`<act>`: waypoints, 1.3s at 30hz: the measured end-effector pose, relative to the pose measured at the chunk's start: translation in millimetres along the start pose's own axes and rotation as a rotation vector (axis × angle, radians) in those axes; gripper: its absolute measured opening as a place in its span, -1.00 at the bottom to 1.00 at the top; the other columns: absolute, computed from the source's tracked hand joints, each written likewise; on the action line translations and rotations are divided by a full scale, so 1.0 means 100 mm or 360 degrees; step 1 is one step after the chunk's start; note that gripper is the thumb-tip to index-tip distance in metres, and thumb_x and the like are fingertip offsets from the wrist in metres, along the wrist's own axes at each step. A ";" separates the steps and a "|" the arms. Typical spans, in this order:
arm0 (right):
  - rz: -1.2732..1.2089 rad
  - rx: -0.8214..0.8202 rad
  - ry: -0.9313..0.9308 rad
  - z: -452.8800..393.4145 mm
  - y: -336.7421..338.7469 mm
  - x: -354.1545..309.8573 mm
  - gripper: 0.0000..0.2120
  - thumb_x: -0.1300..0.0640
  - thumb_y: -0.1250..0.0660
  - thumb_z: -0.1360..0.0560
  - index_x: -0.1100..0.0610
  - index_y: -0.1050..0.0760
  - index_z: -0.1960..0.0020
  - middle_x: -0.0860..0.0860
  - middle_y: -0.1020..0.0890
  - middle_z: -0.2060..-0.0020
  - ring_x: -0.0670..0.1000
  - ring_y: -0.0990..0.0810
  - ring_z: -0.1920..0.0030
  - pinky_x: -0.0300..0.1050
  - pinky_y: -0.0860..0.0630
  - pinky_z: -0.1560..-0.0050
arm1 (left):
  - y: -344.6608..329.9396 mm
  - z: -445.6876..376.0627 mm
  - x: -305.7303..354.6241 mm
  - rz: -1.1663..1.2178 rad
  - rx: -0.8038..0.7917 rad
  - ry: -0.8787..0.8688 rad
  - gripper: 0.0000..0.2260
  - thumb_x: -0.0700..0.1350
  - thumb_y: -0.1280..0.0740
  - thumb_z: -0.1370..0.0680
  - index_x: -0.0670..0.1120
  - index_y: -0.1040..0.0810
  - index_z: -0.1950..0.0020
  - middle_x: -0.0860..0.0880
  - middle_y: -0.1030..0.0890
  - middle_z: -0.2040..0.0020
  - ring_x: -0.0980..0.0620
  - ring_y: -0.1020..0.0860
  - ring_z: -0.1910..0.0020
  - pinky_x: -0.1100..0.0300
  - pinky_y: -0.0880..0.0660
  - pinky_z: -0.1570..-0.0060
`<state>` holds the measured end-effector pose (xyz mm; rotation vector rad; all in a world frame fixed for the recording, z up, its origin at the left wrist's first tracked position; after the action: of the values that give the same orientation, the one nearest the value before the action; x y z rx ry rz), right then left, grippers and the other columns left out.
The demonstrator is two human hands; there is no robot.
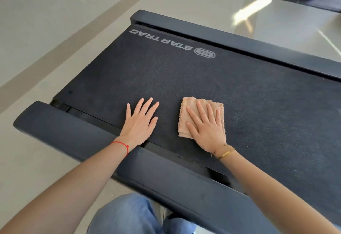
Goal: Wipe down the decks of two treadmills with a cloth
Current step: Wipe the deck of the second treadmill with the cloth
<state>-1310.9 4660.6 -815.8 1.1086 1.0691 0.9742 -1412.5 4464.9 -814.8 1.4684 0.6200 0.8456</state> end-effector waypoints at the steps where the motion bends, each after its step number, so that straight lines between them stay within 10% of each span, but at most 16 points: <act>1: -0.0016 -0.0008 -0.0008 -0.16 0.00 0.00 -0.43 -0.31 0.27 -0.58 -0.27 0.21 -0.58 -0.08 0.18 -0.61 0.12 0.26 -0.59 0.19 0.33 -0.53 | 0.01 -0.03 -0.05 0.0002 0.0009 0.0017 -0.50 0.08 0.02 -0.69 0.09 0.02 -0.63 0.04 0.00 -0.64 -0.04 0.07 -0.61 -0.28 0.04 -0.52; 26: 0.0017 0.0028 0.0033 -2.59 0.11 -0.31 -0.44 -0.26 0.19 -0.63 -0.21 0.12 -0.60 -0.04 0.14 -0.62 0.18 0.22 -0.59 0.22 0.36 -0.52 | 0.08 -1.08 -1.16 0.0057 0.0133 0.0425 -0.42 0.21 0.06 -0.63 0.12 0.06 -0.63 0.06 0.03 -0.64 -0.05 0.11 -0.61 -0.30 0.13 -0.52; 39: 0.0009 0.0142 0.0257 -1.94 0.10 -0.48 -0.44 -0.28 0.13 -0.61 -0.21 0.00 -0.60 -0.06 0.00 -0.61 0.12 0.11 -0.60 0.15 0.26 -0.55 | 0.01 -1.09 -1.21 -0.0011 0.0208 0.0403 -0.40 0.28 0.18 -0.59 0.14 0.07 -0.62 0.07 0.02 -0.64 -0.06 0.09 -0.61 -0.31 0.12 -0.51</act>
<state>-1511.2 4654.9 -819.0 1.1201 1.2511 1.0425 -1571.1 4433.0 -834.4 1.4864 0.8828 1.0106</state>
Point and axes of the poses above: each hand's wrist, its own z-axis away from the middle knuckle, its own y-axis out of the back of the hand, x = y × z, the point moved 9 cm from there along -z, towards the middle knuckle
